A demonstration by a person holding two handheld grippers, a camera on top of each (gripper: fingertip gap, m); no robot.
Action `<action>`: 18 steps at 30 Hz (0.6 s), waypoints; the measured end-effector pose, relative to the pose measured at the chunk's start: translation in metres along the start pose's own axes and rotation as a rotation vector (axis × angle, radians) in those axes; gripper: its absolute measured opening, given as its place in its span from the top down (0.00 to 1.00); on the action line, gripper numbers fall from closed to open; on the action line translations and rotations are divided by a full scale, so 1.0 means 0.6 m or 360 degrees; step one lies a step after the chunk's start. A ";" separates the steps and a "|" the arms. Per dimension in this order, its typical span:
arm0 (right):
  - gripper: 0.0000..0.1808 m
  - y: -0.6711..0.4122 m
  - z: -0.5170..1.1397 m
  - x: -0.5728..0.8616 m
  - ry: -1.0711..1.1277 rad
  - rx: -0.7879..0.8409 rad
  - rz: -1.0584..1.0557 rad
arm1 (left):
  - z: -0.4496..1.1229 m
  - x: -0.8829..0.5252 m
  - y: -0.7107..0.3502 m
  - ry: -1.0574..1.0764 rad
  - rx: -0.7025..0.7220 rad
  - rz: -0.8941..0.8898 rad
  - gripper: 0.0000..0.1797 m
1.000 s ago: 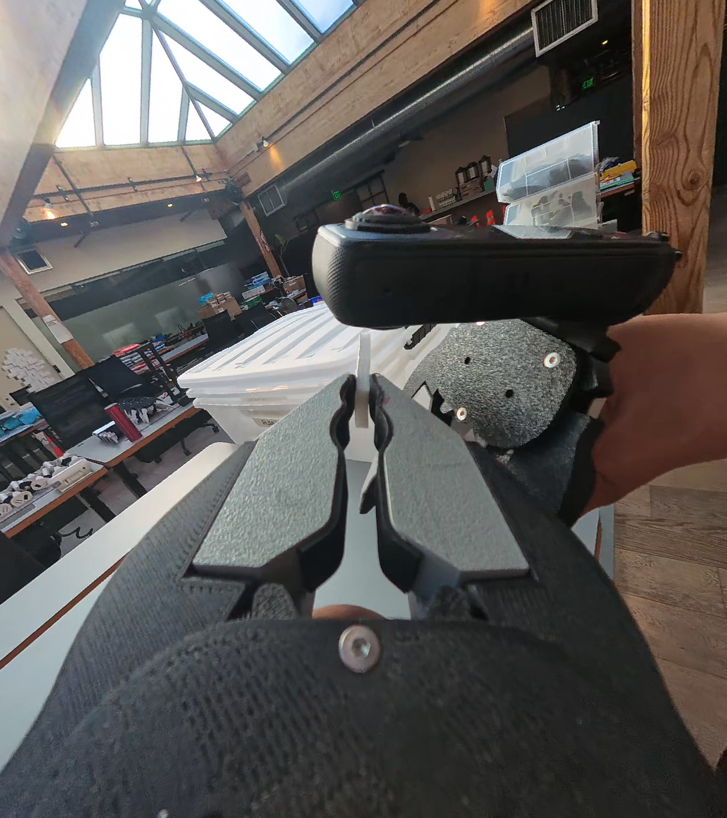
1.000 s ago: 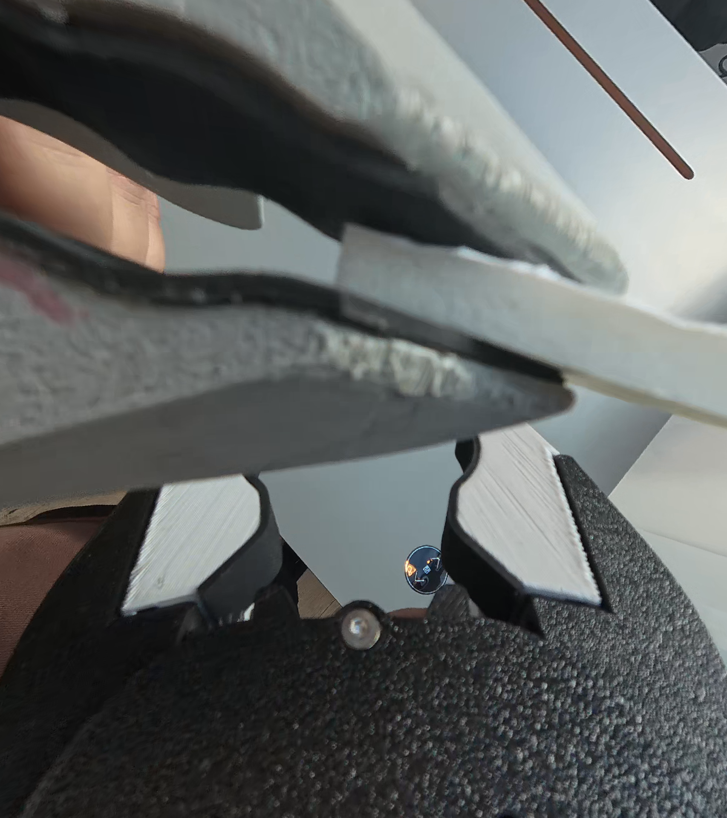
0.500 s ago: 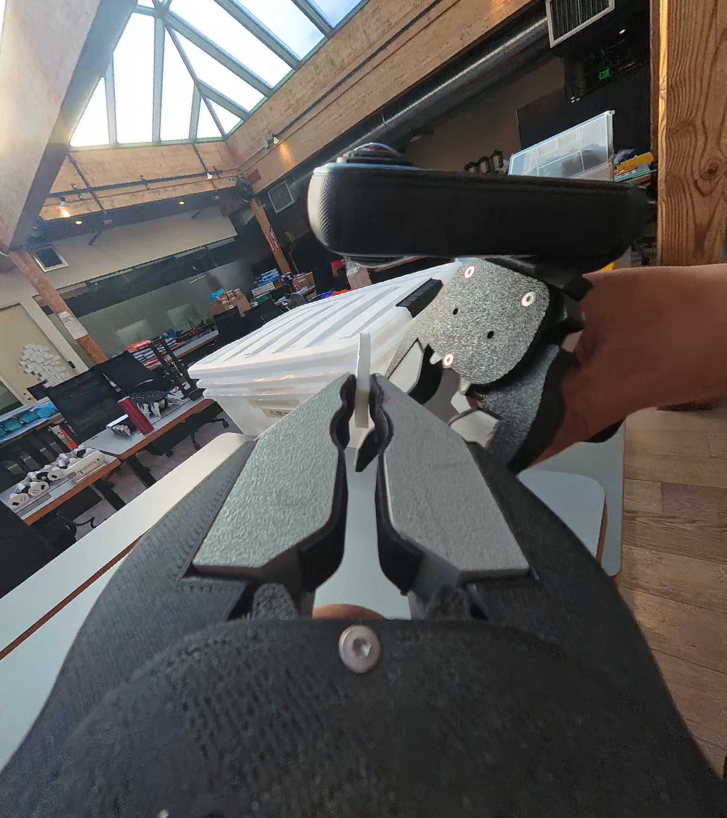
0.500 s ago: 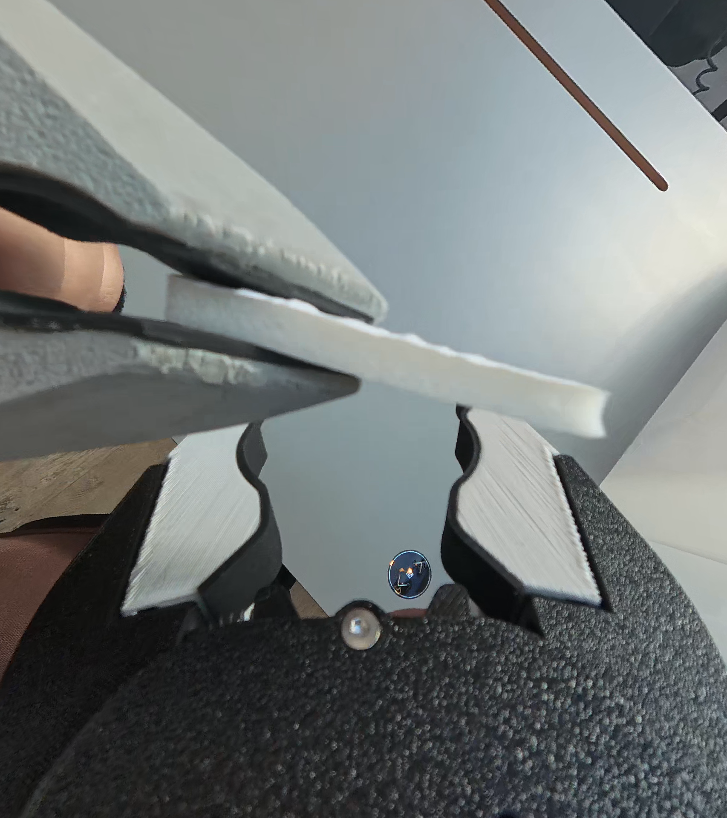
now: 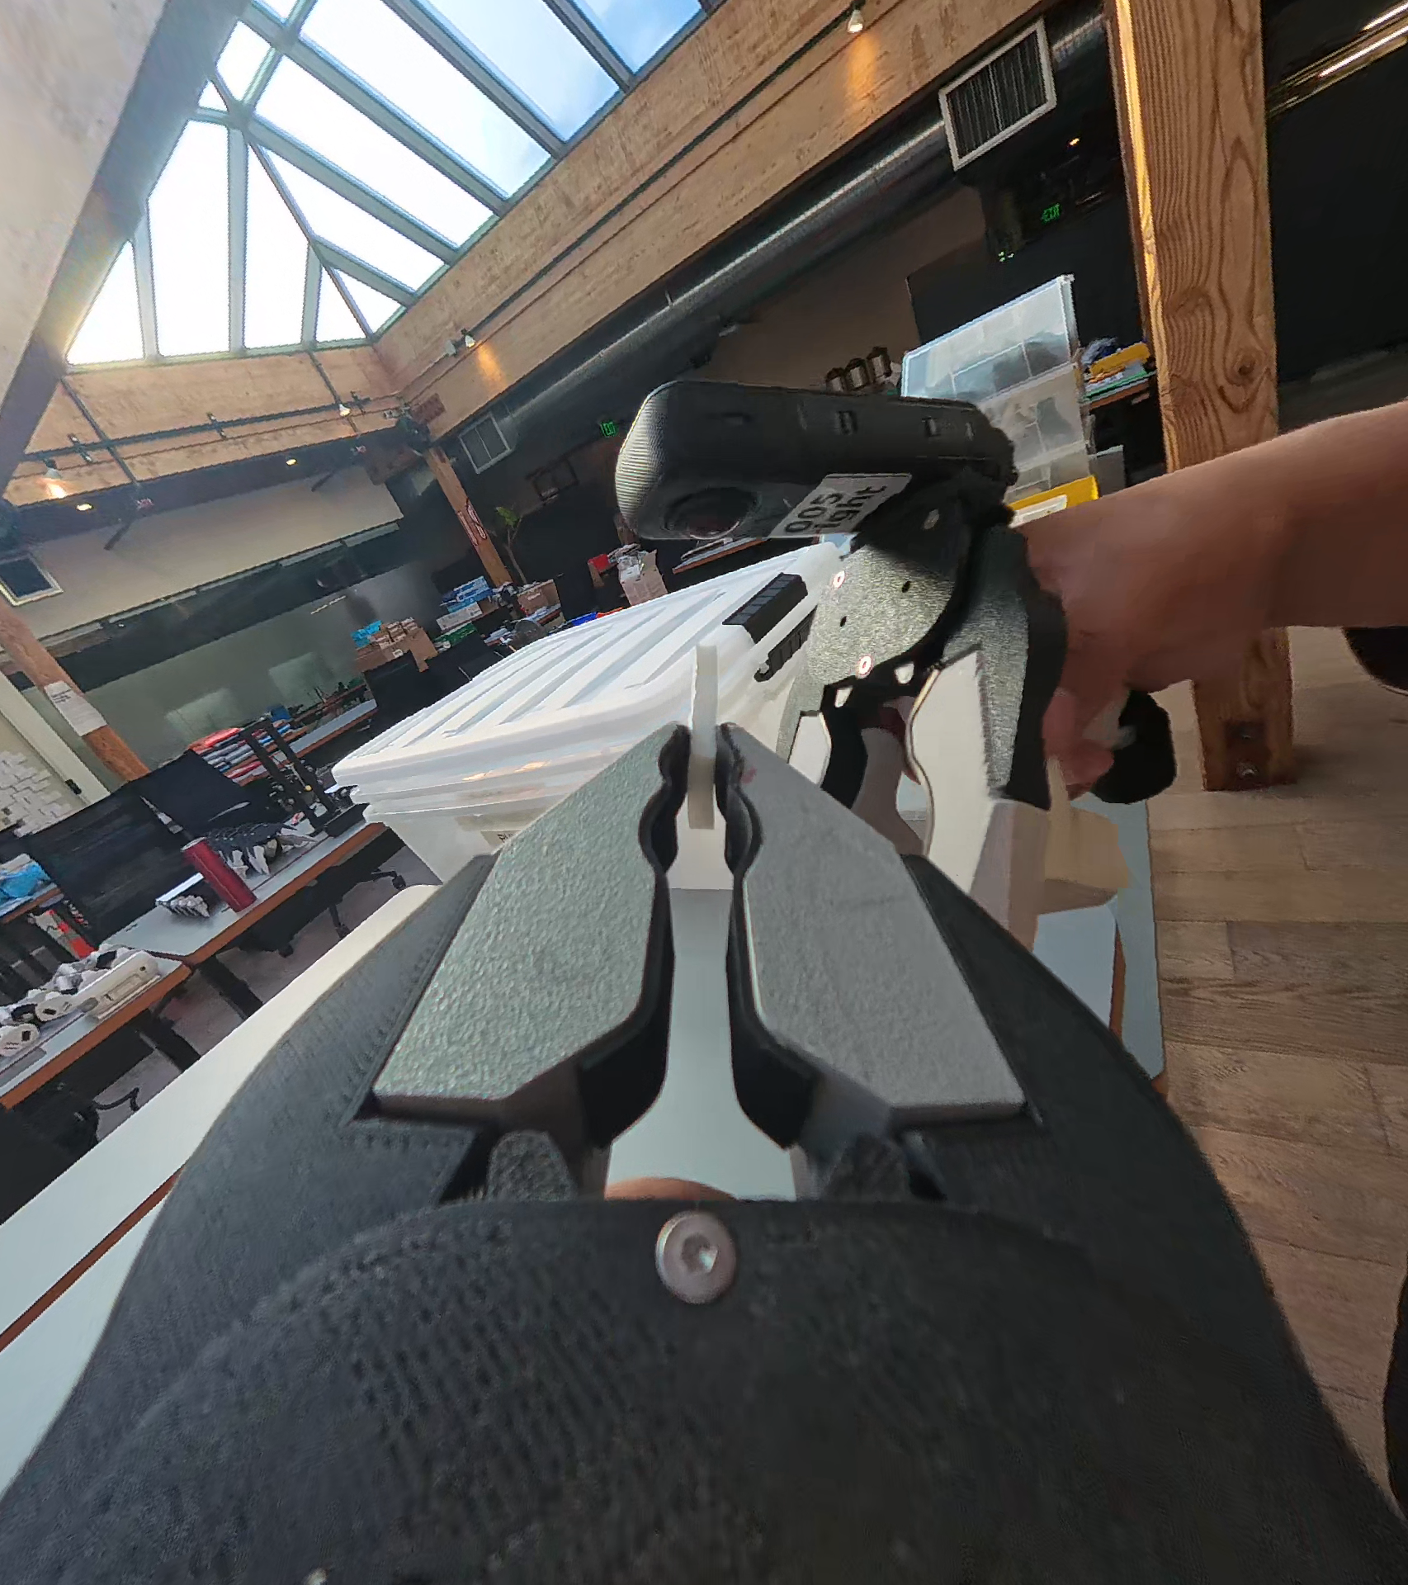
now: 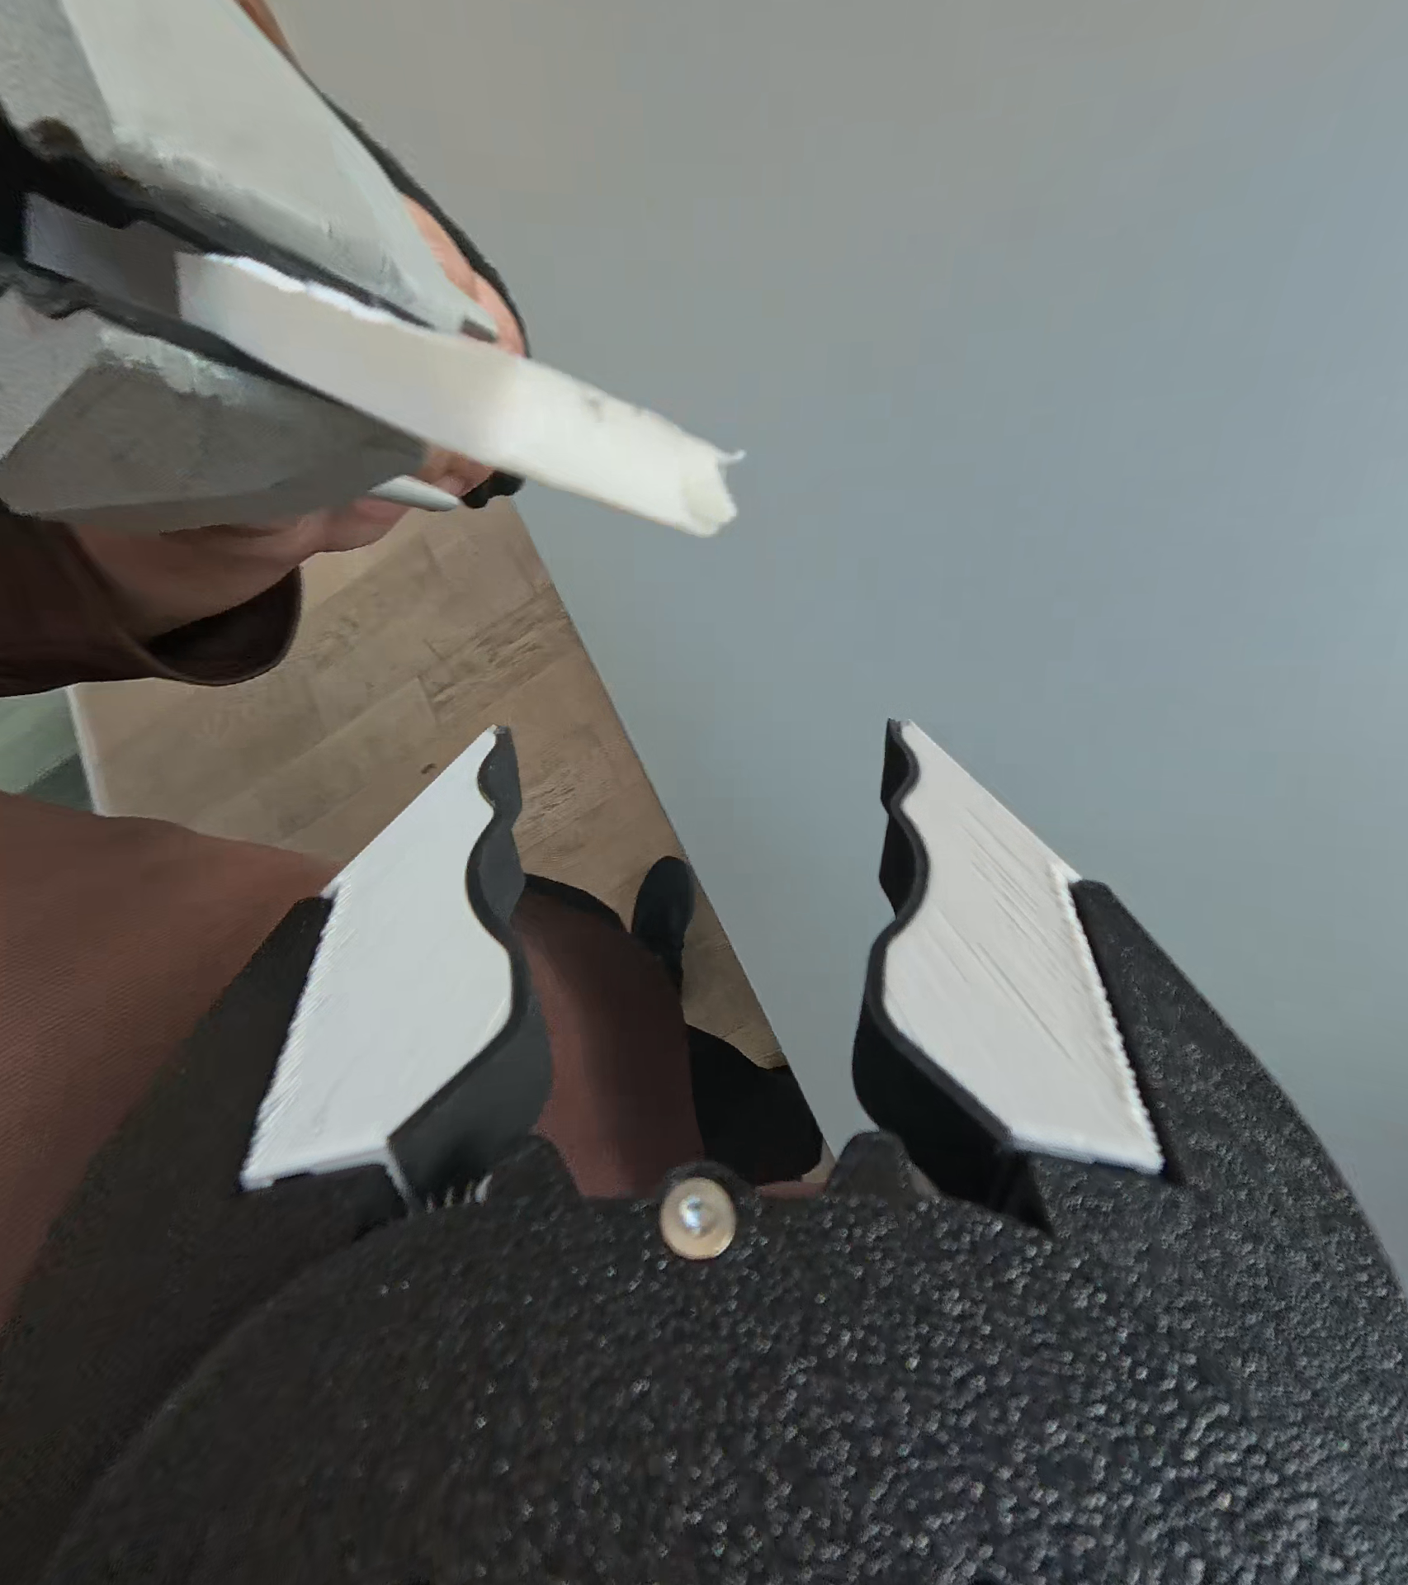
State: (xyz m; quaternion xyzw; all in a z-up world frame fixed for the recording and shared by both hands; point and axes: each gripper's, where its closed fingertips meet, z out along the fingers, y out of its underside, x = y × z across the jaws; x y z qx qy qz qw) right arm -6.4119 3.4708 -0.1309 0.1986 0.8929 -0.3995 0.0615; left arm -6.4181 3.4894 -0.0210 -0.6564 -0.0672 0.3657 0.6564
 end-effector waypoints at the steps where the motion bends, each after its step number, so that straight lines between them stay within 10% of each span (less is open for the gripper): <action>1: 0.55 0.001 -0.002 -0.018 -0.0120 0.0002 0.0004 | -0.001 0.000 -0.005 0.0002 0.0010 0.0002 0.98; 12: 0.70 0.014 -0.016 -0.110 -0.0853 0.0016 0.0107 | 0.005 -0.001 -0.036 0.0020 0.0086 -0.0029 0.98; 18: 0.72 -0.027 -0.048 -0.028 -0.0414 0.0331 -0.0121 | 0.003 -0.024 -0.010 0.0242 0.0154 -0.0961 0.98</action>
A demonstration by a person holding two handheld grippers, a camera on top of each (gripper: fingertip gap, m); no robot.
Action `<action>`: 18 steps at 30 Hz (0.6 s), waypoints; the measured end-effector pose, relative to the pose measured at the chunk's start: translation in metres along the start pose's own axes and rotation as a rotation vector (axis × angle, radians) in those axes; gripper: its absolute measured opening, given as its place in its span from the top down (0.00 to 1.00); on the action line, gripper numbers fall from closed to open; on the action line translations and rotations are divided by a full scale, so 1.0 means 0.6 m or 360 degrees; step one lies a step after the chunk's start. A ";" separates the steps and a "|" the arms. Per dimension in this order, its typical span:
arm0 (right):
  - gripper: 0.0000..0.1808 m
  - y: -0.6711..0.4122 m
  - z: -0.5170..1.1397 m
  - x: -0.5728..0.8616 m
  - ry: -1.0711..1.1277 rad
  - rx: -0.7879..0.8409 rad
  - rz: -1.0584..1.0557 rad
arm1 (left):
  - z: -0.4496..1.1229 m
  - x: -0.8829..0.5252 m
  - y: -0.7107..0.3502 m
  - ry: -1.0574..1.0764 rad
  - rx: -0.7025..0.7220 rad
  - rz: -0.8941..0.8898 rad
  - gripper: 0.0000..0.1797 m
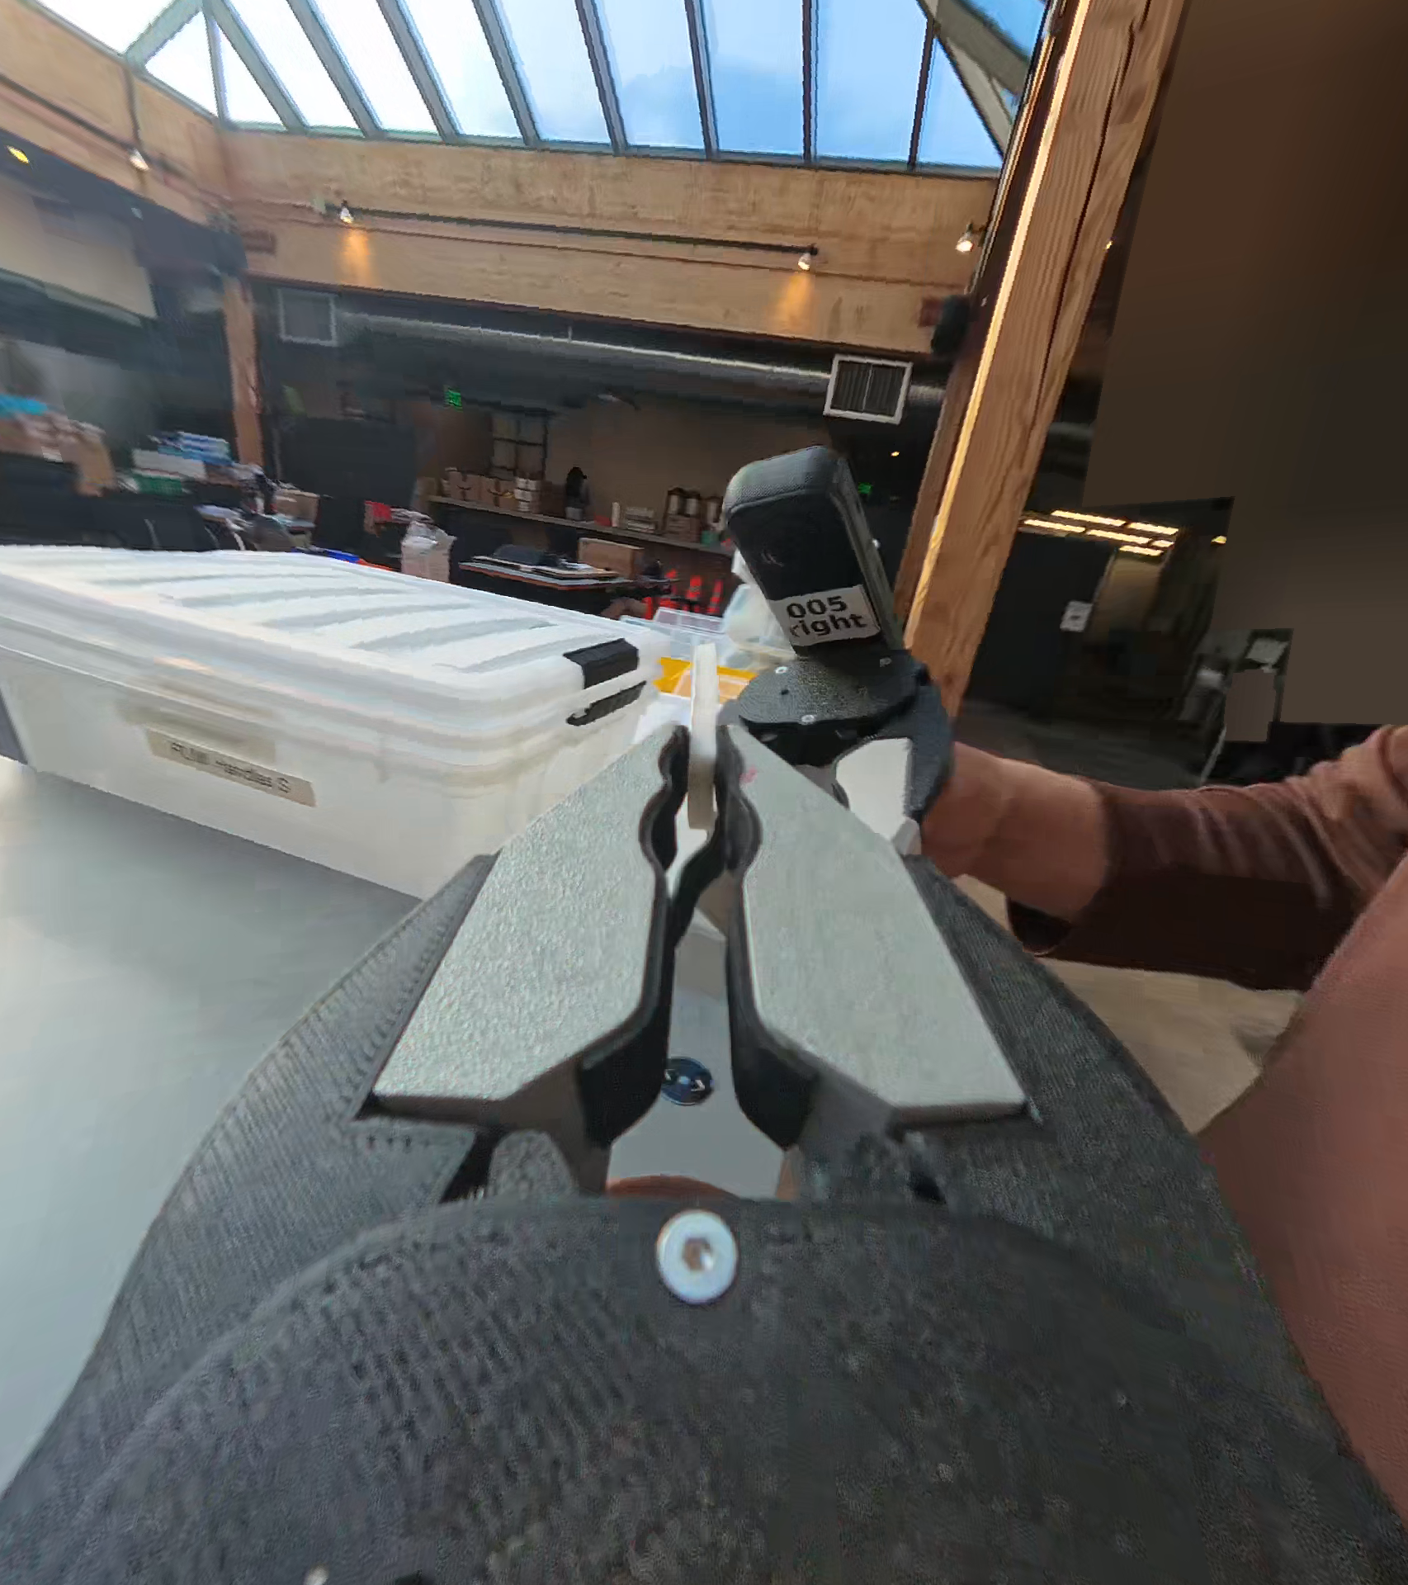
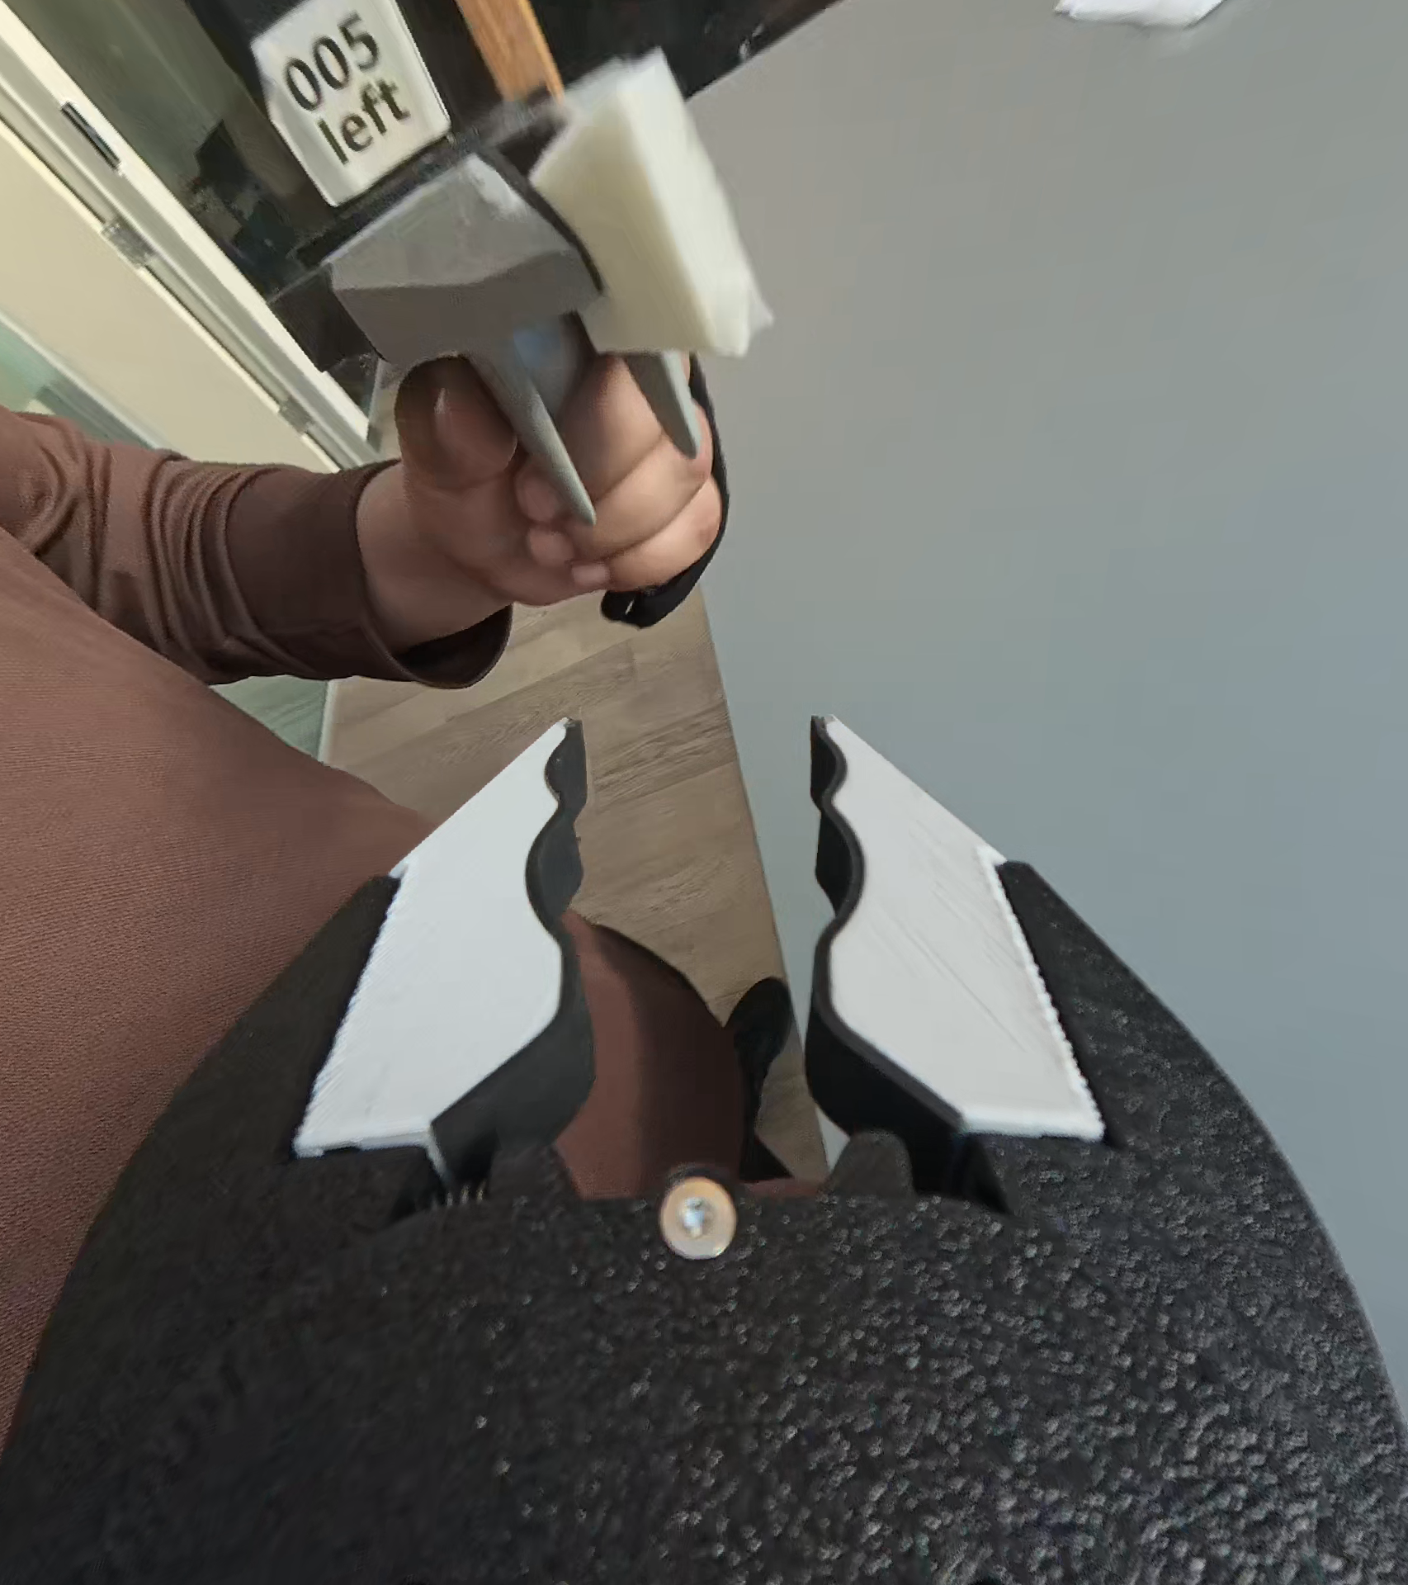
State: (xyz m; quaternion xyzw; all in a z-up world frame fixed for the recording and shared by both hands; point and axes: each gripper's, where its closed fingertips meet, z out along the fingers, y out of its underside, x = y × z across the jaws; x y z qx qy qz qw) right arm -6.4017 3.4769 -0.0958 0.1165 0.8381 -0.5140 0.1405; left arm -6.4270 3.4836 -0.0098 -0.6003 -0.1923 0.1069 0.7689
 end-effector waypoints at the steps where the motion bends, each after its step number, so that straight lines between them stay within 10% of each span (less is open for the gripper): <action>1: 0.72 -0.016 -0.015 0.007 0.0050 0.0075 -0.0044 | -0.002 -0.001 0.003 0.0067 0.0004 -0.0160 0.98; 18: 1.00 -0.080 -0.068 0.006 0.0060 0.0426 -0.0174 | 0.010 0.002 0.048 0.0218 -0.0165 -0.0442 0.98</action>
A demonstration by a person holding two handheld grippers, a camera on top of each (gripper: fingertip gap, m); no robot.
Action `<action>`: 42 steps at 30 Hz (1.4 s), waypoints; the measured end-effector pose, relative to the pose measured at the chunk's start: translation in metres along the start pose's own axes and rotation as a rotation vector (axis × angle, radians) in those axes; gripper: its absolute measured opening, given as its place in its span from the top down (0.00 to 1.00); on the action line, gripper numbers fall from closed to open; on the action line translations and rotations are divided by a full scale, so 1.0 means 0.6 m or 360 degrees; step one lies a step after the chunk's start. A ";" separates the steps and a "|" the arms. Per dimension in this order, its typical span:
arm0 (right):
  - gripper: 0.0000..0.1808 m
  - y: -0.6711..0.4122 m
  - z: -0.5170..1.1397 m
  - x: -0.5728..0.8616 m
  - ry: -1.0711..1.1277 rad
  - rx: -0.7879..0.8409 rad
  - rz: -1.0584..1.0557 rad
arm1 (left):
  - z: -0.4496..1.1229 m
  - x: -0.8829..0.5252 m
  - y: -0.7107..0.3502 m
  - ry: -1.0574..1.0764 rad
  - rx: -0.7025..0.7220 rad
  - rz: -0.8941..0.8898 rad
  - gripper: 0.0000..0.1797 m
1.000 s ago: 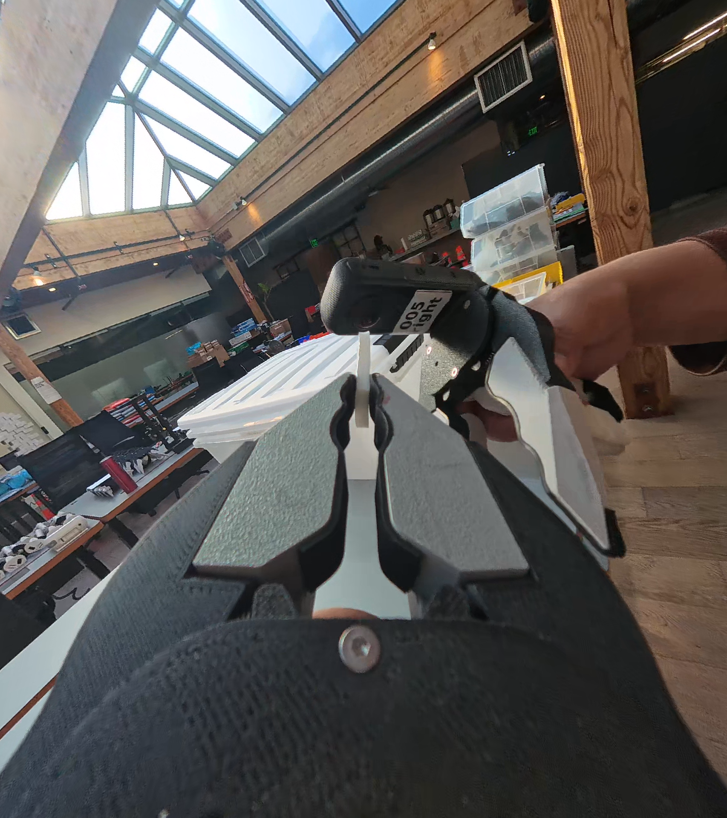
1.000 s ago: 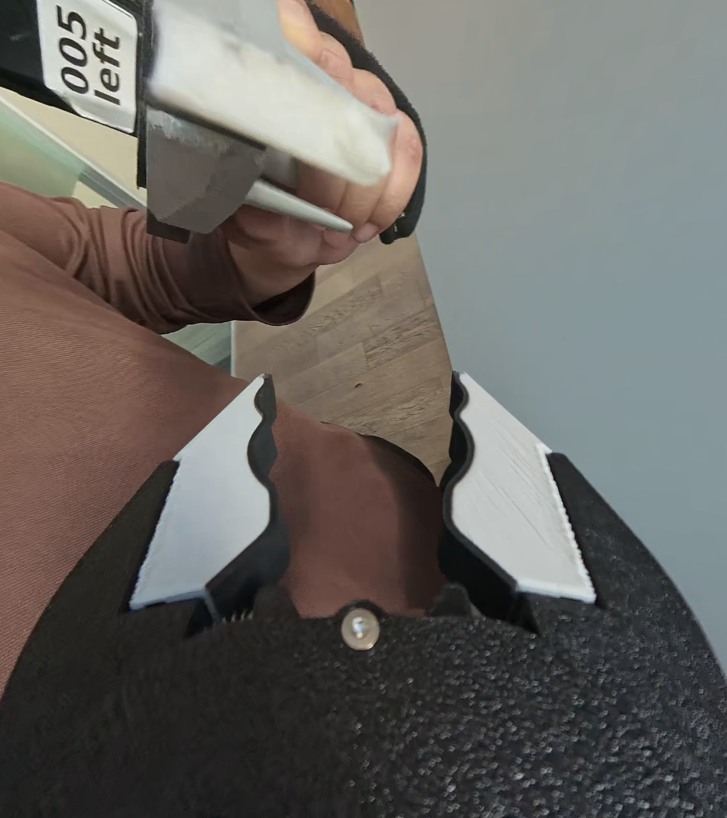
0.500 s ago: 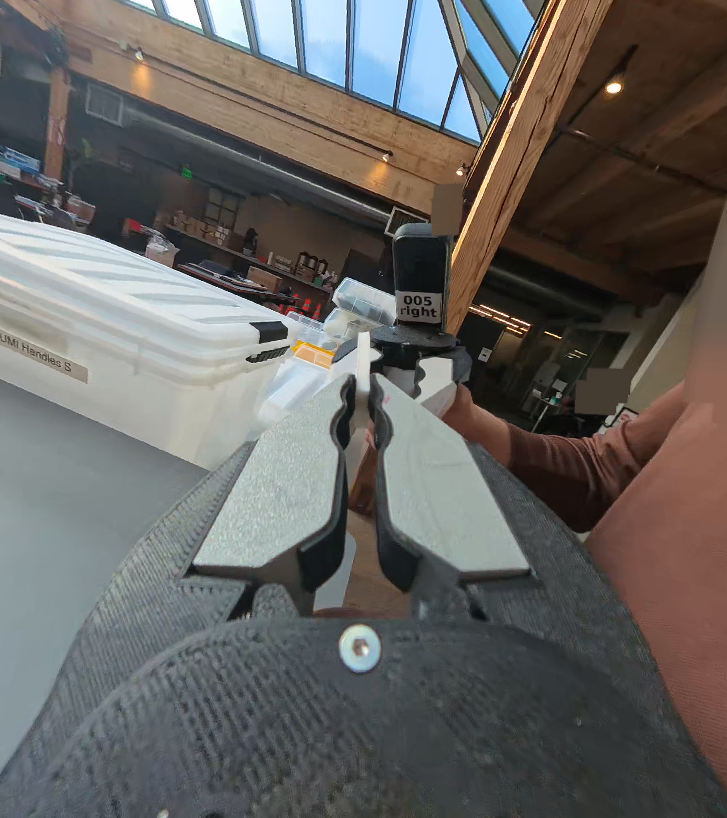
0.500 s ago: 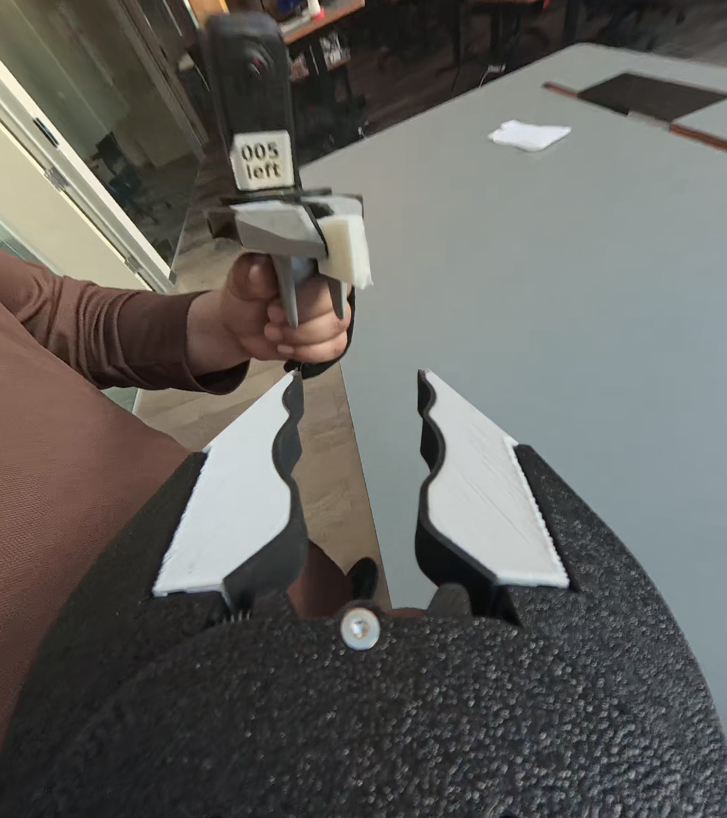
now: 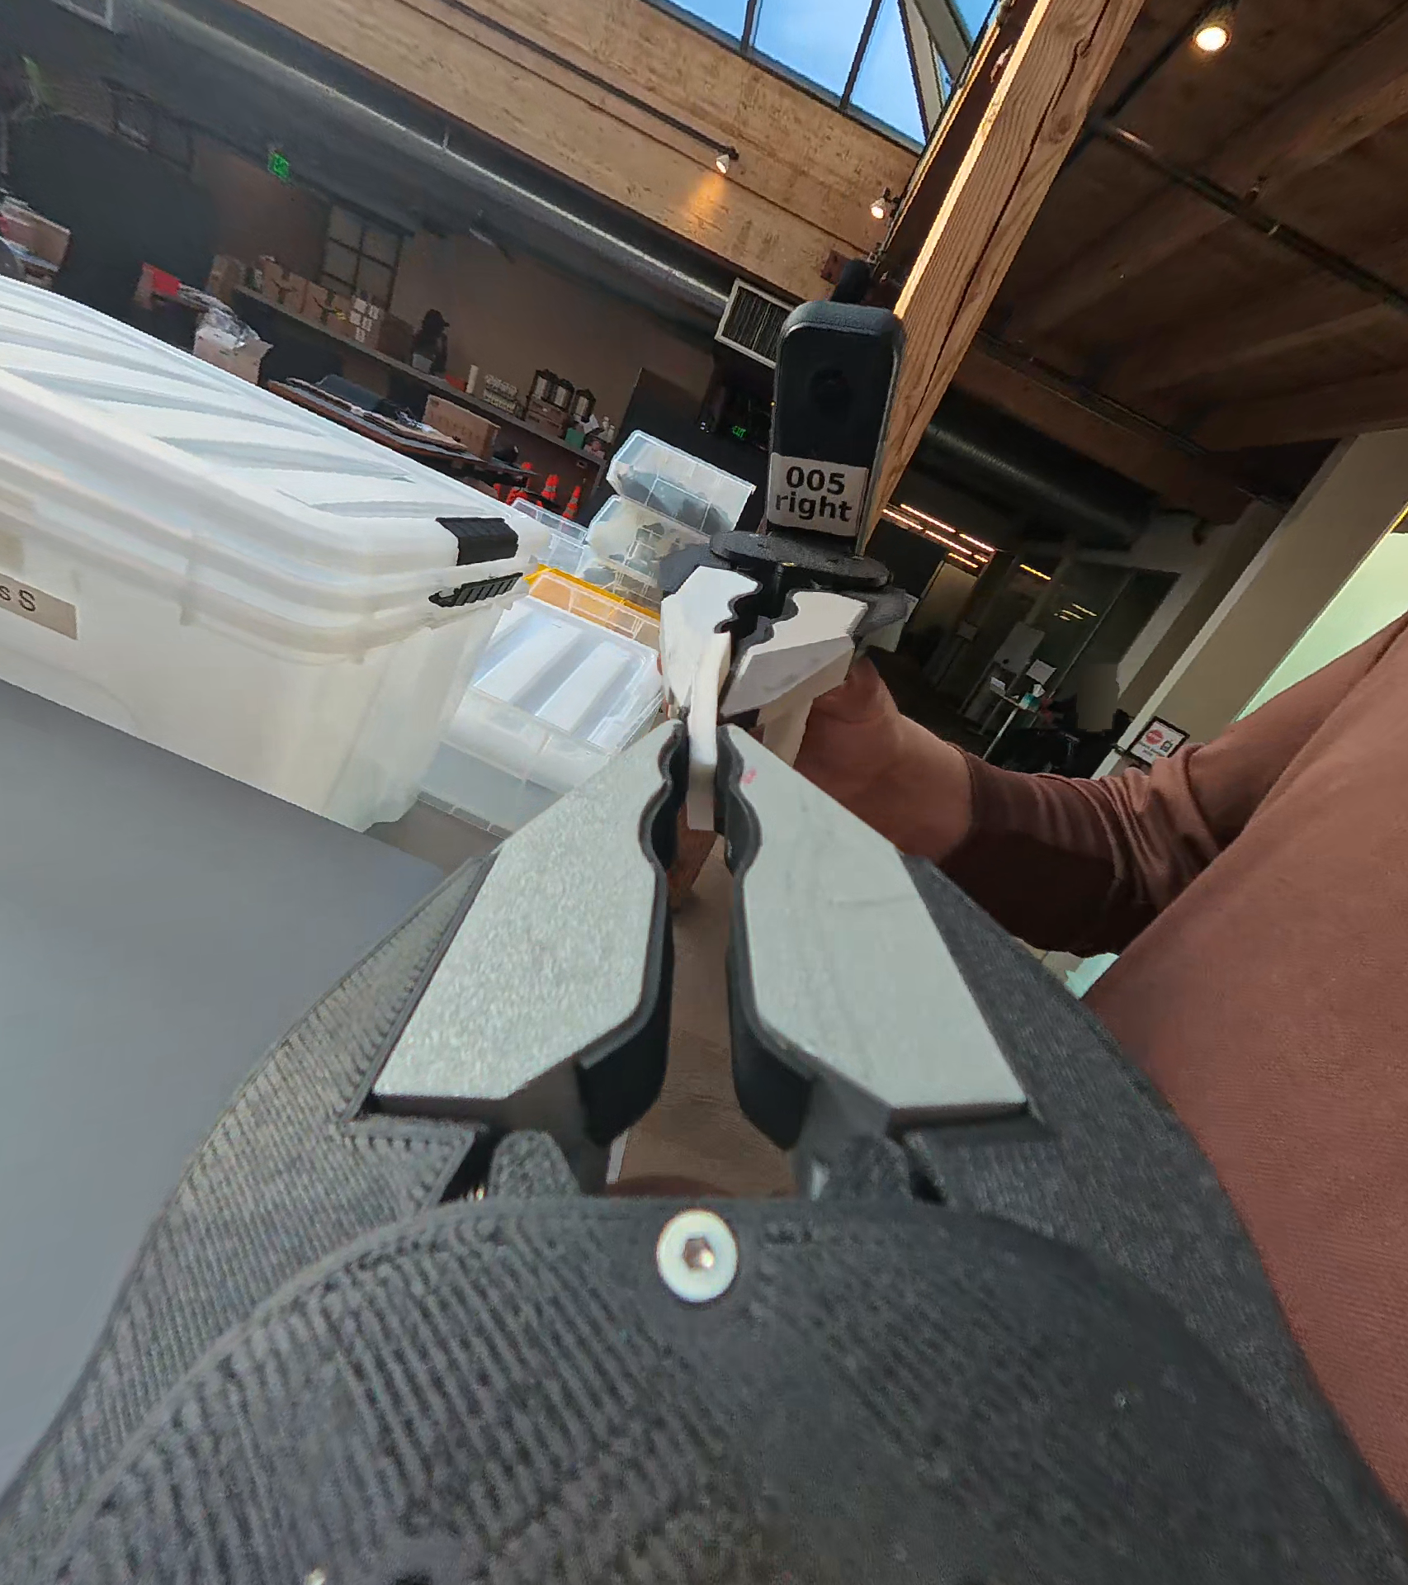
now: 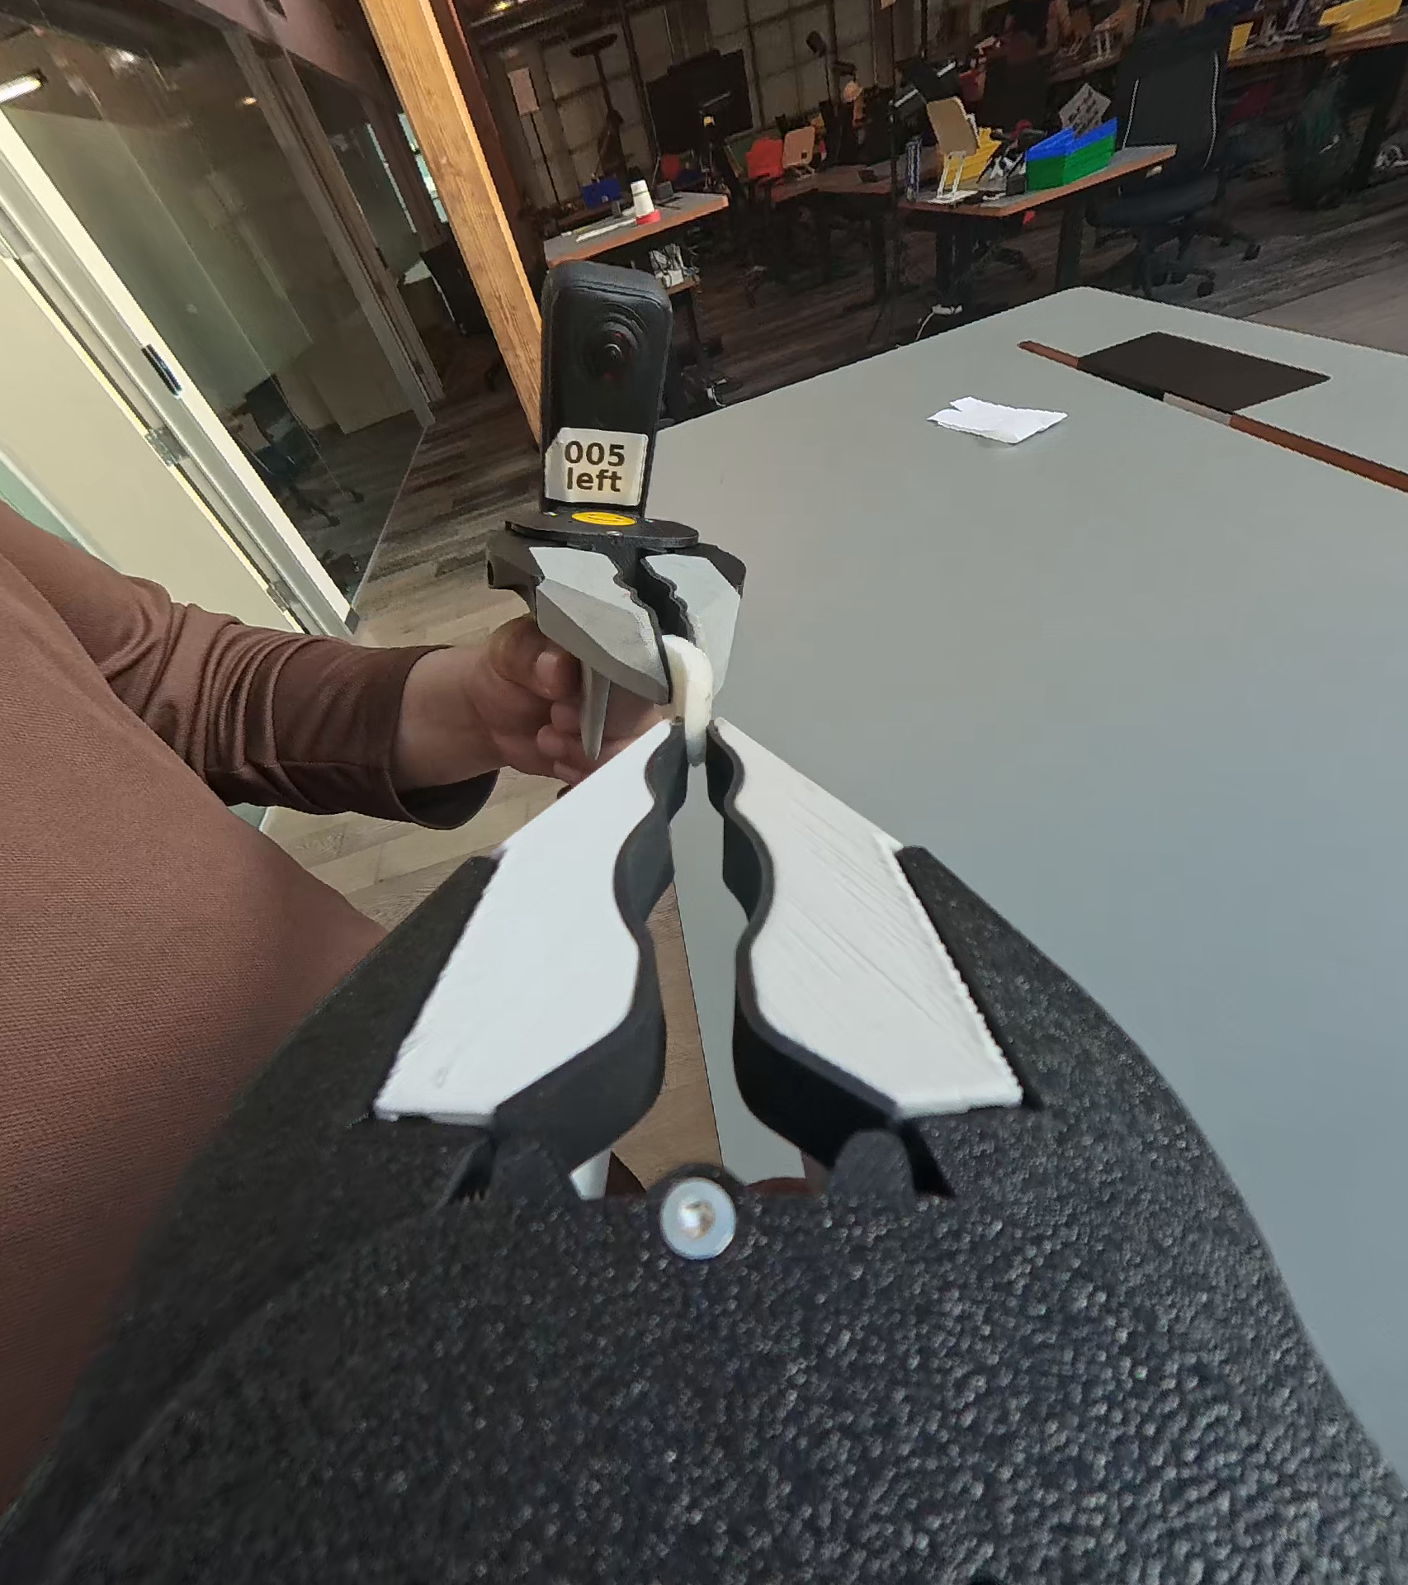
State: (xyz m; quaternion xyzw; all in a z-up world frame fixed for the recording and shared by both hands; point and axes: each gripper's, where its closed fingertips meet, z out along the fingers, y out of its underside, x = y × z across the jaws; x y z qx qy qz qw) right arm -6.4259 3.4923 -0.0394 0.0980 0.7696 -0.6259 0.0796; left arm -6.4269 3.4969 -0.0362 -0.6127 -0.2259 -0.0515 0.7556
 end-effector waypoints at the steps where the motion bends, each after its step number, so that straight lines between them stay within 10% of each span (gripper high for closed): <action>1: 1.00 0.002 0.001 0.003 0.0029 -0.0008 -0.0014 | 0.000 -0.003 0.002 -0.0019 -0.0018 0.0014 0.98; 42: 0.98 -0.003 -0.025 -0.021 0.0003 0.0059 -0.0372 | -0.006 0.028 0.007 -0.0130 -0.0169 0.0611 0.99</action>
